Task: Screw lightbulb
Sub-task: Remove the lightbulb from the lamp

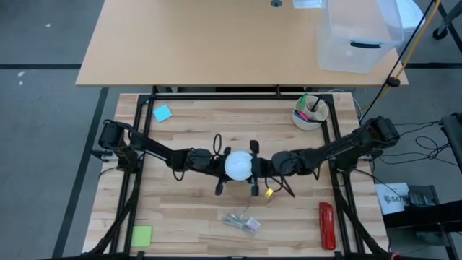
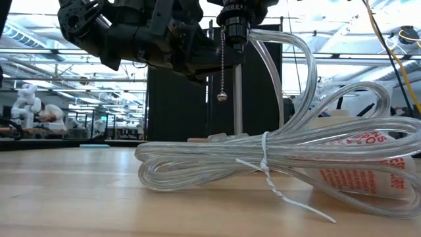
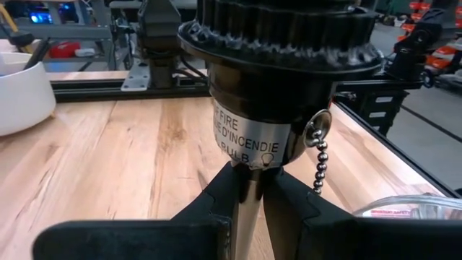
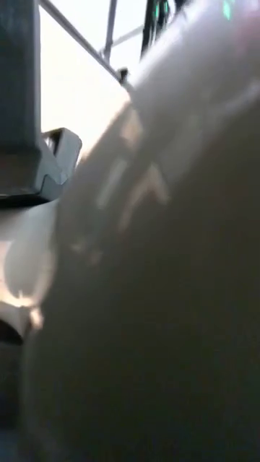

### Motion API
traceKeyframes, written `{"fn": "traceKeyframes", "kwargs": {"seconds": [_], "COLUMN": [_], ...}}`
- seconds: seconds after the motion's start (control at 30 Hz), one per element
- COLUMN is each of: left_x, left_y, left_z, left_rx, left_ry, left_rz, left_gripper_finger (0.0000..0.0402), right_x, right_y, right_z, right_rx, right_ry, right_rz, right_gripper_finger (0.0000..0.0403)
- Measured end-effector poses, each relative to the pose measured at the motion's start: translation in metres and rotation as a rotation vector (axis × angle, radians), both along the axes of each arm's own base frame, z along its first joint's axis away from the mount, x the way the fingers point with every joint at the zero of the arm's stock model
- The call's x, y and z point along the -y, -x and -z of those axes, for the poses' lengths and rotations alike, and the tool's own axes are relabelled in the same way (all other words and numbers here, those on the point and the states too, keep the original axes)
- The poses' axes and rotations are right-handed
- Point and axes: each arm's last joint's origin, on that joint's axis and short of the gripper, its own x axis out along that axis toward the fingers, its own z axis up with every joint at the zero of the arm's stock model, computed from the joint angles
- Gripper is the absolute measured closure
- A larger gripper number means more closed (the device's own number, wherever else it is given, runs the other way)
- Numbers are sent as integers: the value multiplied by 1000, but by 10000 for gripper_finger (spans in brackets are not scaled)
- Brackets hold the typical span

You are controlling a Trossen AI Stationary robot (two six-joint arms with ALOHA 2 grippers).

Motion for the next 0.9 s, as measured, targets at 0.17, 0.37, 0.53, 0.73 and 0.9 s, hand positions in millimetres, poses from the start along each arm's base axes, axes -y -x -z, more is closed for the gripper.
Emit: {"fn": "traceKeyframes", "kwargs": {"seconds": [0.17,0.37,0.53,0.73,0.9], "left_x": [0,-1,-2,-3,-6], "left_y": [0,0,0,0,0], "left_z": [0,1,0,1,1], "left_rx": [-7,-12,-14,-18,-22], "left_ry": [8,15,24,33,41], "left_rz": [25,36,61,86,103], "left_gripper_finger": [354,354,354,354,354], "right_x": [13,26,32,40,48], "right_y": [0,1,3,3,3], "right_z": [-4,-7,-10,-10,-11], "right_rx": [-13,-21,-20,-16,-7], "right_ry": [12,19,14,6,-6], "right_rz": [-104,-192,-273,-372,-450], "right_gripper_finger": [264,256,262,258,262]}}
